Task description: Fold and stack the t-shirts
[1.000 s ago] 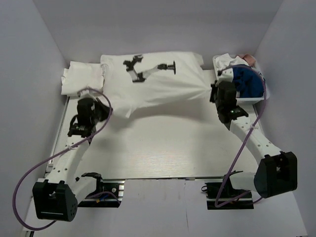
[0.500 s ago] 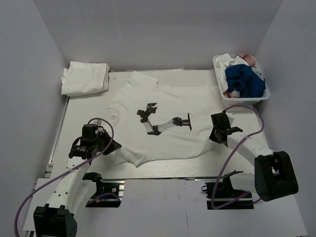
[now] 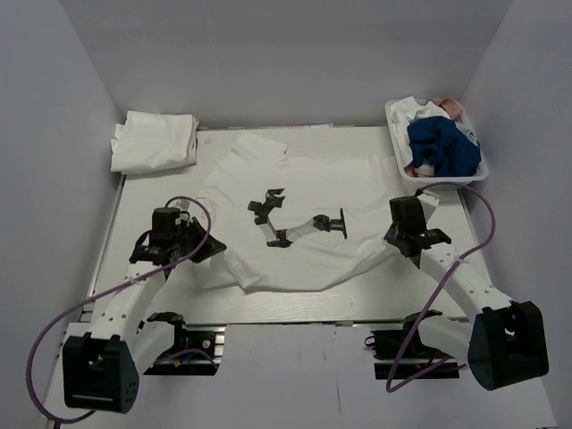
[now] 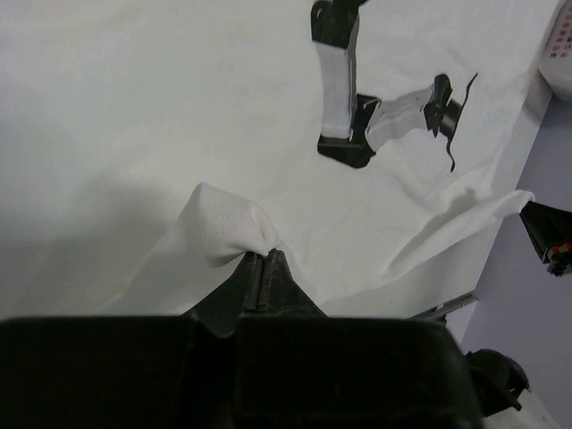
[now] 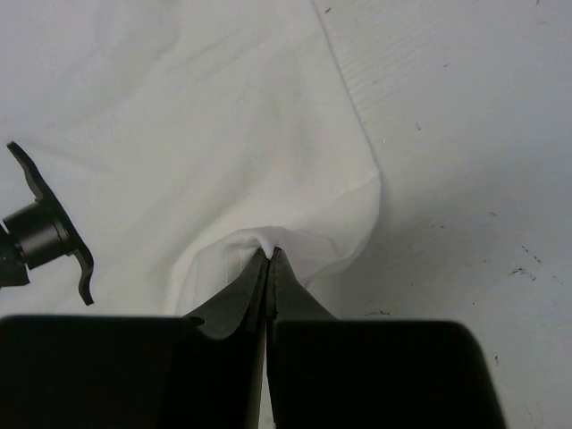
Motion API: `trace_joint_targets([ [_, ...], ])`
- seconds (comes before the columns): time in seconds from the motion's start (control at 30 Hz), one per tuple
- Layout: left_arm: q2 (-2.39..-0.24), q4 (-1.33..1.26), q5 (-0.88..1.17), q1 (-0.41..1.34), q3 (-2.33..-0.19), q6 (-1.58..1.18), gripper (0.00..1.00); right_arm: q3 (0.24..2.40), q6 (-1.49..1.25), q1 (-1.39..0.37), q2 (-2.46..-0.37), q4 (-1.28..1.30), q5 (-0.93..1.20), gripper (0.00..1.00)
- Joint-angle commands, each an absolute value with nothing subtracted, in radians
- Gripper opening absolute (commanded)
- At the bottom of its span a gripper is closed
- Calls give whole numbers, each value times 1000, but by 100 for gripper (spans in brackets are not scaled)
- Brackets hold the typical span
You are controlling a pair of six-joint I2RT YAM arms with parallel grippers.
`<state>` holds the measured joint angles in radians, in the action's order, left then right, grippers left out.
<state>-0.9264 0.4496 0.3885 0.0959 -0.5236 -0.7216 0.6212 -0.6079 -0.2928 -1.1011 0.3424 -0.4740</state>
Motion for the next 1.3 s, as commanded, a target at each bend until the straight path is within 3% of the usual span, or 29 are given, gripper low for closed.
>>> trace_joint_targets([
  [0.0, -1008, 331, 353, 100, -648, -730, 0, 695, -655, -278, -1101, 360, -552, 0],
  [0.3, -1235, 249, 178, 80, -839, -759, 0, 782, -695, -213, -1210, 420, -643, 0],
  [0.57, -1442, 163, 144, 80, -980, -700, 0, 850, -669, -163, -1344, 348, -632, 0],
  [0.77, -1713, 183, 155, 80, -1167, -657, 0, 896, -574, -150, -1468, 236, -594, 0],
  [0.8, -1751, 183, 143, 80, -1186, -657, 5, 911, -571, -149, -1498, 223, -619, 0],
  [0.83, -1787, 173, 155, 80, -1206, -657, 16, 923, -578, -150, -1534, 229, -633, 9],
  [0.87, -1860, 189, 169, 80, -1260, -641, 36, 971, -586, -149, -1566, 236, -659, 19],
  [0.97, -1937, 323, 143, 80, -1388, -641, 44, 1066, -624, -155, -1618, 383, -730, 38],
  [1.0, -1947, 340, 132, 80, -1403, -641, 46, 1075, -615, -156, -1617, 394, -735, 68],
  [1.03, -1934, 354, 100, 80, -1404, -641, 46, 1084, -608, -160, -1600, 399, -732, 75],
  [1.07, -1916, 363, 85, 80, -1404, -641, 50, 1097, -595, -160, -1591, 416, -707, 88],
  [1.1, -1863, 364, 66, 80, -1387, -641, 55, 1091, -592, -161, -1580, 419, -698, 90],
  [1.13, -1832, 353, 52, 80, -1356, -641, 96, 1079, -574, -167, -1537, 417, -689, 90],
  [1.27, -1682, 344, 52, 101, -1263, -621, 100, 973, -505, -181, -1441, 309, -441, 90],
])
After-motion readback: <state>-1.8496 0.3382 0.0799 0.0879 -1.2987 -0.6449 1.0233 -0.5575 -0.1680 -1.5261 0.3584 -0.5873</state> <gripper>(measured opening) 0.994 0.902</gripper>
